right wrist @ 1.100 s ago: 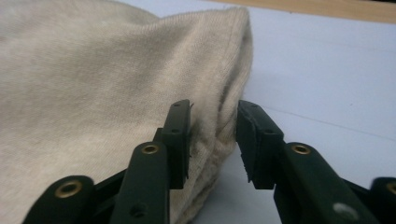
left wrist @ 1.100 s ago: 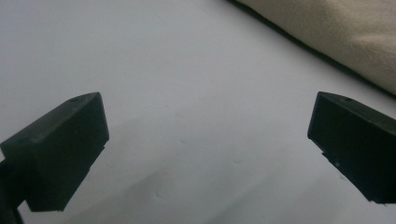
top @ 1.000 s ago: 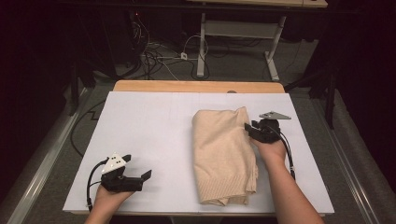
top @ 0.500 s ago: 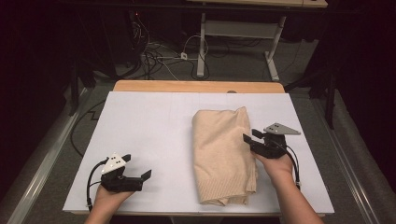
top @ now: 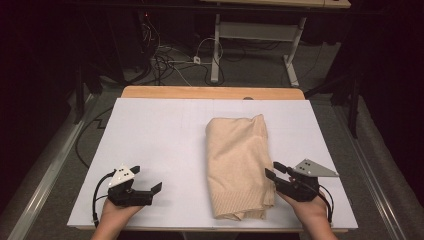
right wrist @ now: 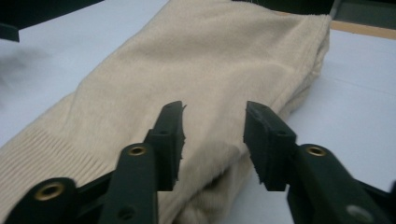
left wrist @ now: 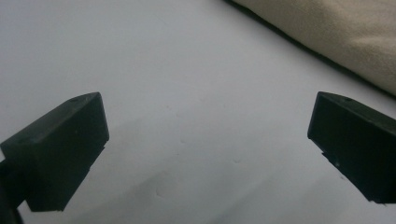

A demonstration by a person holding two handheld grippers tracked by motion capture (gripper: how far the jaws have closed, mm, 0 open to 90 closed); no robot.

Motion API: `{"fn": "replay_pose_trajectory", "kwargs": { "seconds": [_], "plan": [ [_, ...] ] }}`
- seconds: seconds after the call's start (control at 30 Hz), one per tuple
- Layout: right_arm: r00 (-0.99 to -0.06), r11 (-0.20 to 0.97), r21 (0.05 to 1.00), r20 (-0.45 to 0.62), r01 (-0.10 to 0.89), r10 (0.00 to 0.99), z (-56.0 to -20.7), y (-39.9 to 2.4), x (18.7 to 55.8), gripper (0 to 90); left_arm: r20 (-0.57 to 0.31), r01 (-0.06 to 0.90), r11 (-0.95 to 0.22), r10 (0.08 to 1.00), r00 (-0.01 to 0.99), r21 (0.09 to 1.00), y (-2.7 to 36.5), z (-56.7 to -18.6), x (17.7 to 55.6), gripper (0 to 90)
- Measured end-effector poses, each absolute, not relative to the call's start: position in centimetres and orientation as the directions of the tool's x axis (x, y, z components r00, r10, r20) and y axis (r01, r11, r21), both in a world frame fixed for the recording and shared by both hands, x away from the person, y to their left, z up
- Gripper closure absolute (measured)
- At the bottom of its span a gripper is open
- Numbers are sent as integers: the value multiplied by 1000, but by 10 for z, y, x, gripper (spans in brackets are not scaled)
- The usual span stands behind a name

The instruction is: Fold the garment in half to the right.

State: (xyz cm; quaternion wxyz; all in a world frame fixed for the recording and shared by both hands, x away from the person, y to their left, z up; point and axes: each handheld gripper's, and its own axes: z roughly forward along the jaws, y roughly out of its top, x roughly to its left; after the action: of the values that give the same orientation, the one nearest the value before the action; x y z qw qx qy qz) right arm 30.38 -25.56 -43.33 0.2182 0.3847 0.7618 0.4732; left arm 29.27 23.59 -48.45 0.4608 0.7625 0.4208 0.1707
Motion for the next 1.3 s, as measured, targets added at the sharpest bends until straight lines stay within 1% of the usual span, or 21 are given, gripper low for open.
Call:
{"fn": "replay_pose_trajectory", "kwargs": {
  "seconds": [0.03, 0.1, 0.17, 0.2, 0.3, 0.47, 0.67, 0.73, 0.83, 0.87, 0.9, 0.97, 1.03, 1.07, 1.1, 1.13, 1.3],
  "plan": [
    [-609, 260, 889, 25, 376, 793, -435, -257, 300, 644, -128, 484, -221, 799, 588, 847, 236, -484, 293, 0],
    [-609, 278, 880, 16, 385, 793, -441, -258, 295, 762, -128, 484, -220, 799, 587, 847, 236, -484, 293, 0],
    [-602, 288, 872, 8, 395, 799, -448, -260, 291, 843, -130, 483, -217, 799, 587, 848, 236, -483, 292, 0],
    [-597, 290, 867, 12, 406, 802, -452, -261, 289, 860, -129, 482, -218, 798, 588, 848, 236, -483, 291, 0],
    [-592, 275, 861, 36, 427, 805, -464, -266, 286, 868, -120, 473, -225, 796, 593, 852, 234, -481, 289, 0],
    [-586, 263, 861, 49, 435, 809, -472, -269, 286, 866, -111, 463, -229, 794, 597, 856, 231, -478, 286, 0],
    [-586, 238, 879, 55, 412, 809, -469, -277, 287, 788, -105, 456, -228, 796, 596, 861, 231, -478, 286, 0],
    [-578, 235, 881, 53, 411, 814, -468, -280, 288, 777, -106, 456, -226, 796, 595, 861, 231, -478, 286, 0],
    [-550, 211, 889, 53, 406, 834, -468, -294, 291, 649, -106, 452, -223, 797, 595, 864, 231, -478, 286, 0],
    [-550, 211, 889, 53, 406, 834, -468, -294, 291, 649, -106, 452, -223, 797, 595, 864, 231, -478, 286, 0],
    [-527, 183, 898, 63, 401, 847, -469, -304, 293, 528, -106, 451, -223, 796, 596, 864, 231, -478, 286, 0],
    [-508, 156, 904, 75, 398, 858, -468, -311, 294, 399, -106, 450, -222, 795, 597, 865, 232, -478, 286, 0],
    [-488, 127, 910, 90, 394, 868, -468, -318, 294, 301, -105, 449, -223, 795, 598, 865, 232, -478, 286, 0],
    [-488, 127, 910, 90, 394, 868, -468, -318, 294, 301, -105, 449, -223, 795, 598, 865, 232, -478, 286, 0],
    [-481, 120, 913, 91, 389, 872, -468, -321, 294, 258, -105, 449, -223, 795, 598, 865, 232, -478, 286, 0],
    [-473, 111, 923, 84, 369, 877, -467, -325, 293, 166, -105, 449, -222, 796, 596, 866, 233, -478, 286, 0],
    [-476, 106, 937, 70, 333, 877, -464, -331, 289, 51, -105, 444, -216, 797, 595, 870, 234, -476, 286, 0]
  ]
}}
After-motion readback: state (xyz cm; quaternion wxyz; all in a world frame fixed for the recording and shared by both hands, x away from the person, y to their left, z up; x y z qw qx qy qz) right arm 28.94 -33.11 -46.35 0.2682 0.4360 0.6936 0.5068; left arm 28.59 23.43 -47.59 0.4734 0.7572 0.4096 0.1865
